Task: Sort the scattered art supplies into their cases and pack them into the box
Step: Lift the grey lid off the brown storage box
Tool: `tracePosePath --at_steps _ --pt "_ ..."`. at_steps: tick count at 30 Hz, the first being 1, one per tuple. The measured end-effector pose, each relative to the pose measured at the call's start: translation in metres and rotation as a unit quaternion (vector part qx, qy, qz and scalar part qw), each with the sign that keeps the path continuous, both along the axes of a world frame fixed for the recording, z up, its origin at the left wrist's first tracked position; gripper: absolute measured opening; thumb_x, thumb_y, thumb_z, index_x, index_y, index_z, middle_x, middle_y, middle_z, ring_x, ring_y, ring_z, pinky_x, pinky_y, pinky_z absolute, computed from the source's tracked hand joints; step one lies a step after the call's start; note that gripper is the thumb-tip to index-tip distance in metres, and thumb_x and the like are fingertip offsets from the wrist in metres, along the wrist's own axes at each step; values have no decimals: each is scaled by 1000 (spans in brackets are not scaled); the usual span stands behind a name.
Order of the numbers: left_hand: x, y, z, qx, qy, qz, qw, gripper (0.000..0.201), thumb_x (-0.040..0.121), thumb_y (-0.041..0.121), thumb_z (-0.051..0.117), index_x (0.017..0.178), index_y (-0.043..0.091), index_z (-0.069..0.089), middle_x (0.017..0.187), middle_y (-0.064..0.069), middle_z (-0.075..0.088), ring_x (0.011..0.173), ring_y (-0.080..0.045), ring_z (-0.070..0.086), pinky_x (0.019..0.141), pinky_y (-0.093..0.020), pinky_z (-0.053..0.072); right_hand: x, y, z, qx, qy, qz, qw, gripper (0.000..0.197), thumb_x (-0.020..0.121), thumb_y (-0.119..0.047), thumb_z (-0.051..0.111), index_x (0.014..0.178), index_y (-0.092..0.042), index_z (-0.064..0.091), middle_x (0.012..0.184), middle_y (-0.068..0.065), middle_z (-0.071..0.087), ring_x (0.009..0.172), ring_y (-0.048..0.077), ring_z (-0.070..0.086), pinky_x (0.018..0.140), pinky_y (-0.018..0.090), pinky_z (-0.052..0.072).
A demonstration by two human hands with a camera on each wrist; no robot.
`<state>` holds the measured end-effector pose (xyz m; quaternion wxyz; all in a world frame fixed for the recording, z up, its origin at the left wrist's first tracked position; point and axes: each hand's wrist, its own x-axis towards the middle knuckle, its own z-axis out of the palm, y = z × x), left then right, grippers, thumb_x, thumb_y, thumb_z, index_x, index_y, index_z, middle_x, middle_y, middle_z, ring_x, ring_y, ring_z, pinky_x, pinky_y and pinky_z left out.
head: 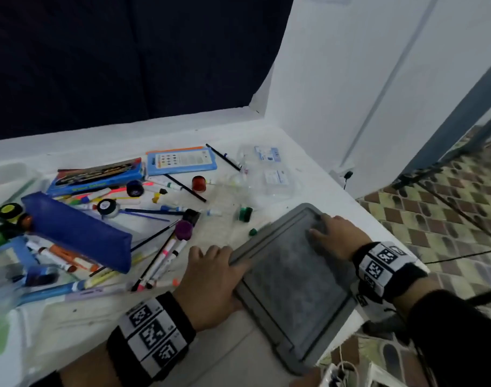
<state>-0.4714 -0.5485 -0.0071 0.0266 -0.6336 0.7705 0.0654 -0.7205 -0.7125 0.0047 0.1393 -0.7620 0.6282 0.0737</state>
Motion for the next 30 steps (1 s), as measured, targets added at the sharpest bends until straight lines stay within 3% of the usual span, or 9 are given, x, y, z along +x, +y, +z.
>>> tracePosePath --at_steps 5,10,13,17,19,22,24,27,30 --pt "1 -3 0 12 18 -10 1000 78 50 60 75 121 40 51 105 -1 62 89 -24 63 69 -42 43 -1 -10 -6 -3 43 10 999 53 91 -56 49 122 -13 51 123 15 48 113 37 47 95 46 46" --pt "10 0 13 -10 130 33 991 75 62 53 79 130 47 47 129 8 49 107 -15 57 87 -35 48 2 -23 2 -4 -25 0 1000 53 91 -54 54 124 -13 47 124 16 46 115 39 45 98 49 43" --pt "19 10 33 -57 282 119 950 54 65 40 89 113 46 66 119 22 51 106 0 54 89 -10 43 7 -31 16 -10 -99 21 995 56 92 -55 54 127 -13 50 124 15 48 115 36 48 98 43 43" --pt "35 33 55 -138 378 241 883 40 65 33 88 98 42 69 103 13 64 79 -9 65 74 -28 57 28 -38 28 2 -240 48 970 46 91 -52 59 115 -14 59 114 11 56 103 27 54 82 30 39" --pt "35 66 66 -192 428 340 815 48 63 28 89 105 39 67 100 6 66 56 -16 60 60 -27 55 47 -27 42 6 -310 94 946 35 90 -50 61 97 -17 58 104 9 58 96 26 55 76 29 36" --pt "38 85 74 -243 527 400 709 36 63 19 87 98 23 77 96 3 76 62 -13 67 59 -24 57 60 -18 49 33 -382 100 918 32 89 -47 64 90 -16 54 91 0 57 87 22 54 72 32 37" --pt "39 90 74 -246 566 407 673 19 67 18 82 86 17 81 93 0 78 76 -10 71 69 -22 57 61 -12 48 47 -404 98 908 33 89 -46 65 89 -15 54 86 -2 56 83 20 54 69 33 39" --pt "37 103 73 -247 577 404 666 14 76 22 76 86 15 81 89 -2 76 80 -13 66 71 -24 55 61 -3 45 63 -442 108 888 27 89 -44 65 86 -20 54 81 -6 56 77 14 54 65 29 39" --pt "41 130 87 -315 487 433 690 14 83 35 68 84 23 74 72 4 65 67 -11 56 63 -24 46 77 17 61 60 -496 154 853 29 91 -37 65 73 -27 45 68 -10 45 65 9 44 60 24 33"
